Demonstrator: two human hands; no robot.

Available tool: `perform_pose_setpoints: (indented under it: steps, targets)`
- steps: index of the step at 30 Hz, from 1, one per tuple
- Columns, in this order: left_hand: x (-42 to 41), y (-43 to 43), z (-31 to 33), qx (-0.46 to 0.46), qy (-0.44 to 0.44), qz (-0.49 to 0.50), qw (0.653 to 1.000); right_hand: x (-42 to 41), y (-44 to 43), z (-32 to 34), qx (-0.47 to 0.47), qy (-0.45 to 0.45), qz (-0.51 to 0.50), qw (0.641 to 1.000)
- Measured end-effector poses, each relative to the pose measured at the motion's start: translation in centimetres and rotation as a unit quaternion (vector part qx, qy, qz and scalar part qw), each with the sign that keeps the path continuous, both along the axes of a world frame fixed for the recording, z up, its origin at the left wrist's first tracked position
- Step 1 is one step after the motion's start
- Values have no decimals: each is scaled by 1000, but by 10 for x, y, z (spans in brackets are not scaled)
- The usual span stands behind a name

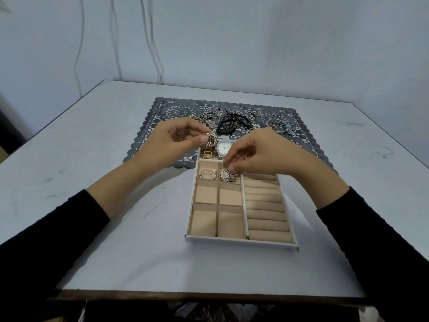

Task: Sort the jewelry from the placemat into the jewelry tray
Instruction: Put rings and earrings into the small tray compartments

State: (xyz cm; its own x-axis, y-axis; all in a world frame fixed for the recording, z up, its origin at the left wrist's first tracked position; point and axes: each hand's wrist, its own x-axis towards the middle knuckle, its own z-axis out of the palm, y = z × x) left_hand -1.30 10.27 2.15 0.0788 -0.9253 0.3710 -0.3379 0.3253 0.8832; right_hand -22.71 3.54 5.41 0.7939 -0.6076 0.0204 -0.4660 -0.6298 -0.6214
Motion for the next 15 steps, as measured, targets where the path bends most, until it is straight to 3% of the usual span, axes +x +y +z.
perform_pose_setpoints:
  steps: [4, 8, 10, 15]
  targets:
    - [-2, 3, 2, -1, 0, -5, 1000, -16, -8, -4, 55, -124, -37, 990]
    - [-1, 3, 2, -3, 3, -11, 1000, -34, -19, -18, 25, -229, -157, 961]
    - [0, 2, 0, -2, -1, -19, 1000, -42, -26, -27, -20, -228, -217, 949]
    - [-2, 2, 0, 5, -10, -36, 999, -58, -34, -49, -126, -128, -292, 939]
